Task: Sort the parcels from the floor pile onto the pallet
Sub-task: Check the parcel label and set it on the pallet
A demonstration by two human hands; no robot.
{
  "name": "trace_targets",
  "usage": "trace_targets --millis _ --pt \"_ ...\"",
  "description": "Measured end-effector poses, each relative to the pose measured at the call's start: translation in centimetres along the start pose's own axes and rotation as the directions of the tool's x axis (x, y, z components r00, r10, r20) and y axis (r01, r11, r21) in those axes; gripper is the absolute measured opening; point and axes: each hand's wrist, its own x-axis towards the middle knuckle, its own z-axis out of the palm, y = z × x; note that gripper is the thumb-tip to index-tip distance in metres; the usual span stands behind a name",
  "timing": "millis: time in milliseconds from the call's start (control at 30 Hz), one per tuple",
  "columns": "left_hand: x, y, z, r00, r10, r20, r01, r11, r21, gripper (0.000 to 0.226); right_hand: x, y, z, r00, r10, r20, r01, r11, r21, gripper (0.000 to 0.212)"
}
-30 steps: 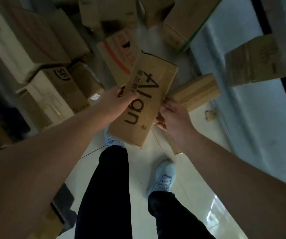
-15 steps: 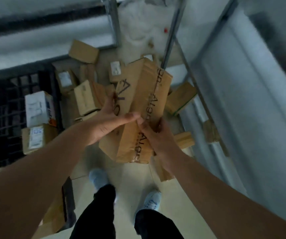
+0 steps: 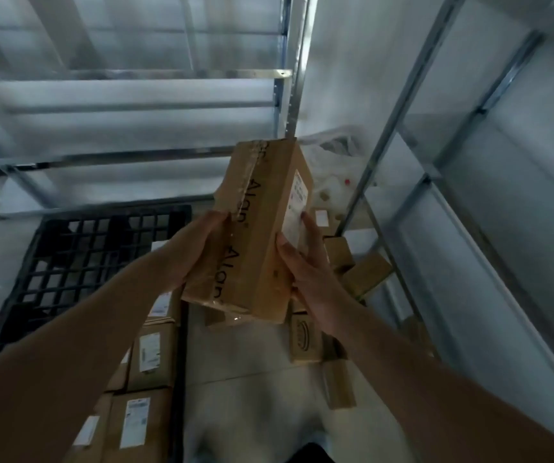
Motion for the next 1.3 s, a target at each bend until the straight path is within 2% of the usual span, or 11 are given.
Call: trace_targets --millis 100,200,267,433,533,633,733,833,967,1067,1300 --pt "-4.0 0.7 -3.6 0.981 0.175 -0.082 -0.168 0.982 0.09 0.038 -0.5 -0.6 5.0 0.999 -0.04 0.013 0.041 0.999 -0.01 0.089" --pt "-7.3 1.3 -7.0 0.917 0.37 -0.152 -0.318 0.905 0.282 0.039 -0.6 -0.9 9.3 0.995 -0.098 -0.004 0.097 0.991 -0.093 0.104" --pt "-9.3 1.5 -9.0 0.902 0.382 -0.202 -0.28 0.873 0.399 0.05 -0.6 -0.8 11.7 0.994 -0.107 -0.001 0.106 0.985 -0.134 0.106" --pt "-14.0 1.2 -12.9 0.943 0.292 -0.158 -0.208 0.891 0.403 0.104 -0.1 -0.8 16.5 0.996 -0.068 0.052 0.077 0.978 -0.192 0.109" --pt "-15.2 1.3 -14.8 0.924 0.298 -0.238 -0.164 0.874 0.458 0.118 1.2 -1.4 18.6 0.988 -0.082 0.131 0.114 0.96 -0.257 0.109" --pt "-15.4 1.8 -16.7 0.877 0.352 -0.327 -0.158 0.853 0.497 0.102 3.4 -2.0 19.8 0.981 -0.07 0.182 0.123 0.946 -0.299 0.104" --pt "-15.0 2.1 -18.1 0.851 0.396 -0.346 -0.182 0.84 0.512 0.086 6.1 -2.1 20.4 0.972 -0.065 0.224 0.136 0.938 -0.318 0.085" --pt "-13.8 2.1 -19.3 0.814 0.358 -0.457 -0.097 0.86 0.501 0.063 8.9 -1.9 21.5 0.949 -0.036 0.315 0.149 0.928 -0.343 0.068" --pt "-11.6 1.7 -21.5 0.766 0.338 -0.547 -0.008 0.856 0.518 0.061 12.0 -1.5 23.7 0.922 -0.061 0.383 0.241 0.865 -0.44 0.071" --pt "-10.4 0.6 -23.5 0.728 0.344 -0.593 0.046 0.838 0.543 0.062 13.7 0.0 25.1 0.915 -0.02 0.403 0.231 0.846 -0.481 0.073" --pt "-9.2 -4.0 -30.3 0.79 0.253 -0.558 0.045 0.885 0.464 0.067 17.5 4.1 29.7 0.917 0.028 0.398 0.231 0.775 -0.588 0.085"
